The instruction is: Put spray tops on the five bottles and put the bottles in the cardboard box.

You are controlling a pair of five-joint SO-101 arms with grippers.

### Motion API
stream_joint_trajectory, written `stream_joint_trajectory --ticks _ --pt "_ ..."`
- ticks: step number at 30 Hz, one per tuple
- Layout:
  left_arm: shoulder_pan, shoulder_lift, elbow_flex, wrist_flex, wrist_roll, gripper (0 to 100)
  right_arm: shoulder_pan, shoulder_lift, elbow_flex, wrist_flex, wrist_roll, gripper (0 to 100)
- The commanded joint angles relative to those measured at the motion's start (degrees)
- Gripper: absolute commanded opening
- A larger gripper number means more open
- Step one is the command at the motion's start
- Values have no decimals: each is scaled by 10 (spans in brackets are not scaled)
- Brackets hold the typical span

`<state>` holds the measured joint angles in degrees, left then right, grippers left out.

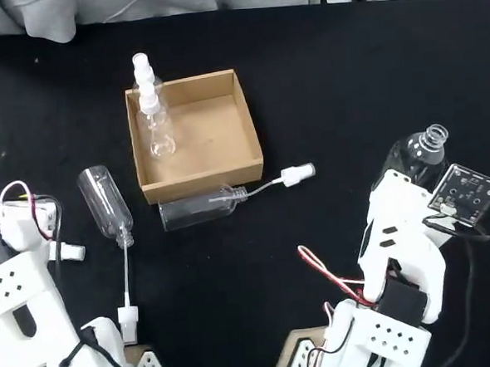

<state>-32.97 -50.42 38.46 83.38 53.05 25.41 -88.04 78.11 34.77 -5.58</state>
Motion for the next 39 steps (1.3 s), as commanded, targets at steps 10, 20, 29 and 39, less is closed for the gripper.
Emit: stream_joint_trajectory --ticks 10,20,29,39 --pt "6 1 -103 53 -42 230 -13 -12 -1 -18 6 74" --pt "7 2 -113 52 -106 230 -13 -12 -1 -18 6 74" --pt "7 21 -143 56 -106 230 -13 -12 -1 -18 6 74" --pt "4 164 -269 142 -185 230 -13 -12 -1 -18 7 74"
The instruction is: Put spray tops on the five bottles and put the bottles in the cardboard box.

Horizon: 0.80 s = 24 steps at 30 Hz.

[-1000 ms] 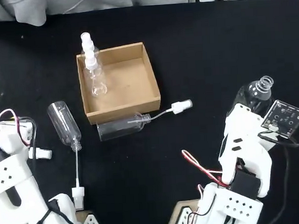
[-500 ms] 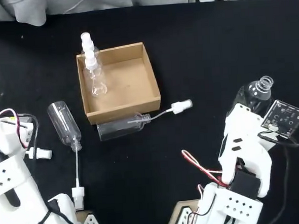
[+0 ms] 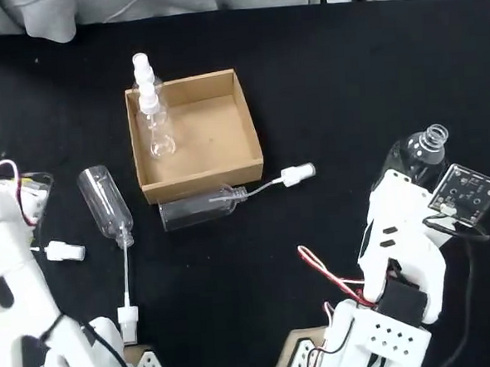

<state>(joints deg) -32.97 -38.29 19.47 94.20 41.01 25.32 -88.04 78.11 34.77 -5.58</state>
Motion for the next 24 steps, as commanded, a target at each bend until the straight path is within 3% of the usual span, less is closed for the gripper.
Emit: stream_joint_trajectory --ticks 1,11,18,24 --pt "3 56 -87 39 -89 230 -12 -12 -1 -18 7 74" --pt "0 134 -105 49 -370 230 -12 -12 -1 -18 7 74" --pt "-51 150 -104 53 -490 230 -12 -12 -1 -18 7 74" --pt "-73 200 -103 53 -684 230 -12 -12 -1 -18 7 74"
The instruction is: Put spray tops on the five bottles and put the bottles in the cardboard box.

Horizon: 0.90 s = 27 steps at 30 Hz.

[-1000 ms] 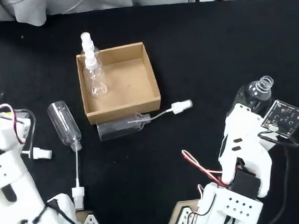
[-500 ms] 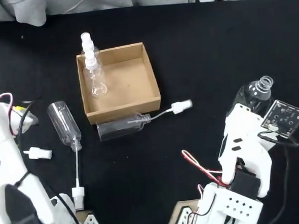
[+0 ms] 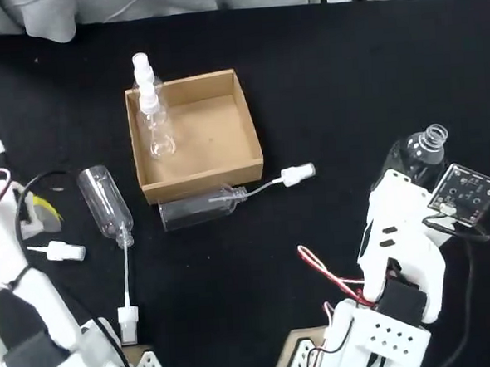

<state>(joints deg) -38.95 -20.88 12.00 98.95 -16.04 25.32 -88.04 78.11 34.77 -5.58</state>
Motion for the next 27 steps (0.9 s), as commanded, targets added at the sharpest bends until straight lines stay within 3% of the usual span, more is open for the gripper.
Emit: stream_joint_trajectory --ticks 1,15,27 --pt "-13 41 -29 5 -135 230 -12 -12 -1 -18 7 74" --pt "-8 144 -36 0 -420 230 -12 -12 0 -18 7 74" --pt "-7 147 -31 -110 -535 230 -12 -12 23 -55 7 74"
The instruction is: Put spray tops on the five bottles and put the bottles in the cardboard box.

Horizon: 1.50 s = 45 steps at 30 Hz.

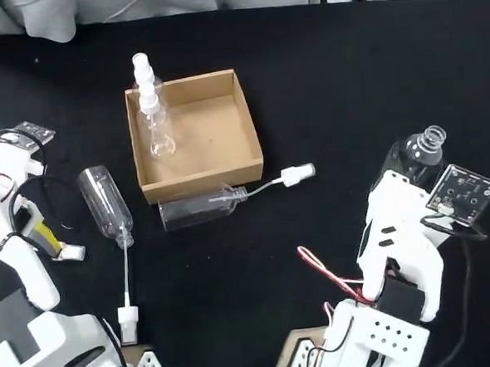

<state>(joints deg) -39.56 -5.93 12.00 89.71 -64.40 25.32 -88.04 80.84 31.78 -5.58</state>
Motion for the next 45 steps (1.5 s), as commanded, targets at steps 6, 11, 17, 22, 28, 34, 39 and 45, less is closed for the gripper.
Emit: stream_joint_trajectory --ticks 6,11,17,22,28,34,39,45 --pt "7 -4 -3 -52 -179 230 -12 -12 -4 -24 7 74" --pt "15 -4 37 -91 -232 230 -12 -12 -4 -24 7 74" --pt "43 -4 72 -103 -258 230 -12 -12 -4 -23 7 74" --pt "60 -3 94 -131 -272 230 -12 -12 -4 -23 7 74" --pt "60 -3 163 -243 -273 230 -13 -12 -3 -22 7 74" --pt "60 -4 214 -302 -297 230 -13 -12 -3 -22 7 74" --pt "61 -4 242 -325 -304 230 -13 -12 -3 -22 7 74" --pt "61 -4 253 -323 -303 230 -13 -12 -3 -22 7 74"
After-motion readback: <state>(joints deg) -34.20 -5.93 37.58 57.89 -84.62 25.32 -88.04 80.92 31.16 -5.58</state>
